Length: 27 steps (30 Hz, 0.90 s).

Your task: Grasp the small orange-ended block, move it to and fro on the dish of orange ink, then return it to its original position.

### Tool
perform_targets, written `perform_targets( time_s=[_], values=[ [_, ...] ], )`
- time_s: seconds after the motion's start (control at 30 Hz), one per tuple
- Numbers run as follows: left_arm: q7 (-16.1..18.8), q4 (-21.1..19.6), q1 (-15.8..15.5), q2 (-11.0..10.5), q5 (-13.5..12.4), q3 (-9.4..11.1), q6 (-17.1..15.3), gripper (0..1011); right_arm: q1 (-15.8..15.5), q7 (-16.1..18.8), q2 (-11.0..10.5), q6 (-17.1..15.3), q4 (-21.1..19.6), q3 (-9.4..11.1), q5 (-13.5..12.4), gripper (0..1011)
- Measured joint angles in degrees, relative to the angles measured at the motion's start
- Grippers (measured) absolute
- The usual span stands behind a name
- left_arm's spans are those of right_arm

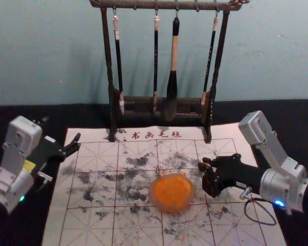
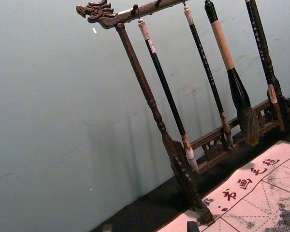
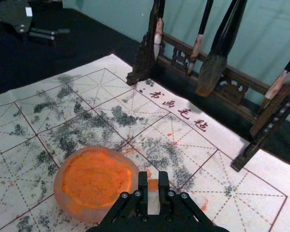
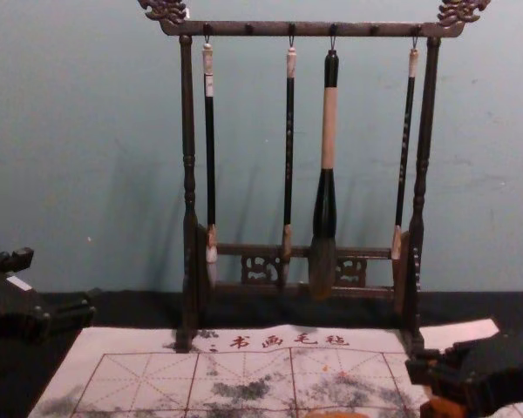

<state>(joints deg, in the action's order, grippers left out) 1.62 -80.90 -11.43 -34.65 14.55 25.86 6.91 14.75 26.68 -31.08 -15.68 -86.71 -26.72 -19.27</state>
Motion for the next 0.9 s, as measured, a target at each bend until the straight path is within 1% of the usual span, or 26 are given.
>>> perform_targets(
  time_s=[0.23, 0.33, 0.47, 0.63, 0.67, 0.8, 0.9],
  values=[
    [0.0, 0.0, 0.0, 0.0, 0.0, 0.0, 0.0, 1001, -1.2, -0.4, -0.2, 0.2, -1.7, 1.6, -0.6, 88],
    [0.0, 0.0, 0.0, 0.0, 0.0, 0.0, 0.0, 1001, -1.9, -0.7, -0.2, 0.4, -2.8, 2.7, -1.5, 88],
    [0.0, 0.0, 0.0, 0.0, 0.0, 0.0, 0.0, 1001, -2.4, -0.9, -0.1, 0.7, -3.5, 3.4, -2.4, 88],
    [0.0, 0.0, 0.0, 0.0, 0.0, 0.0, 0.0, 1001, -3.4, -1.1, 0.3, 1.9, -4.3, 4.6, -4.1, 88],
    [0.0, 0.0, 0.0, 0.0, 0.0, 0.0, 0.0, 1001, -3.6, -1.1, 0.6, 2.6, -4.4, 5.0, -4.9, 88],
    [0.0, 0.0, 0.0, 0.0, 0.0, 0.0, 0.0, 1001, -3.9, -0.8, 1.1, 4.5, -4.3, 5.4, -6.0, 88],
    [0.0, 0.0, 0.0, 0.0, 0.0, 0.0, 0.0, 1001, -4.0, 0.0, 1.9, 7.6, -3.4, 5.6, -7.1, 88]
  ],
)
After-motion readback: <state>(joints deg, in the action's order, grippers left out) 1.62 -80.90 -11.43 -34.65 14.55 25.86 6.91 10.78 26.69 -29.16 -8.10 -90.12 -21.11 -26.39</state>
